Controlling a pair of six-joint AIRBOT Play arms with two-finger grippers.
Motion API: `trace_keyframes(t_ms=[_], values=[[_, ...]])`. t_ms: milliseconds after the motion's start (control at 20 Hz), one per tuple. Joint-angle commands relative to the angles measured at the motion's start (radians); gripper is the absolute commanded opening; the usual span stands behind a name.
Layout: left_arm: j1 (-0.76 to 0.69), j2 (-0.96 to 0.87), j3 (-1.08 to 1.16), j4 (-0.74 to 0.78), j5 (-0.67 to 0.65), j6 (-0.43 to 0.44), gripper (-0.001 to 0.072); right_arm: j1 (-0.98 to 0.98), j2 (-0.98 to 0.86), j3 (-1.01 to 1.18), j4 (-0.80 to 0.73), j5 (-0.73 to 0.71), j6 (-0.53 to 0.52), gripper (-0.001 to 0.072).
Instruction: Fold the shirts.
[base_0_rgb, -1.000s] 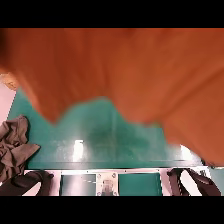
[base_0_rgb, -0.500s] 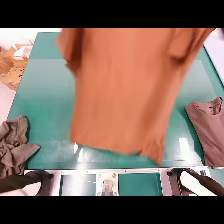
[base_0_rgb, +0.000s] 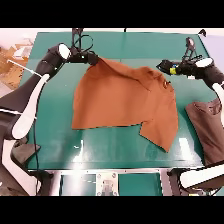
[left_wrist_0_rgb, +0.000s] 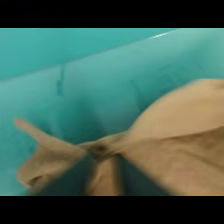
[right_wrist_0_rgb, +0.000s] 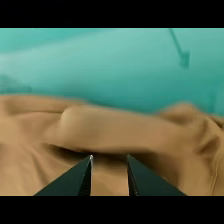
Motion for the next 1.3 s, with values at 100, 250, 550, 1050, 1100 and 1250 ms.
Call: trace_keyframes(t_ms=[100, 250, 550, 1050, 1100, 1250], values=[[0.051, 0.034, 0.104, 0.060, -0.276, -0.002, 0.0488, -0.167, -0.012, 0.046, 0.008, 0.304, 0.029, 0.0117], [0.116, 0.095, 0.138, 0.074, -0.508, -0.051, 0.0020, -0.291, 0.036, 0.018, 0.006, 0.479, 0.092, 0.0018], [0.144, 0.251, -0.092, 0.267, -0.813, -0.183, 0.0019, -0.468, 0.270, -0.265, -0.116, 0.534, 0.071, 0.0016], [0.461, 0.783, -1.099, 0.108, -0.583, -0.211, 0.0023, -0.647, 0.350, -0.470, -0.157, 0.419, 0.043, 0.0147], [0.483, 0.780, -1.128, 0.023, -0.552, -0.163, 0.0196, -0.647, 0.350, -0.470, -0.147, 0.415, 0.043, 0.0152], [0.484, 0.776, -1.202, -0.150, -0.343, -0.111, 0.0541, -0.647, 0.350, -0.470, -0.147, 0.409, 0.044, 0.0152]])
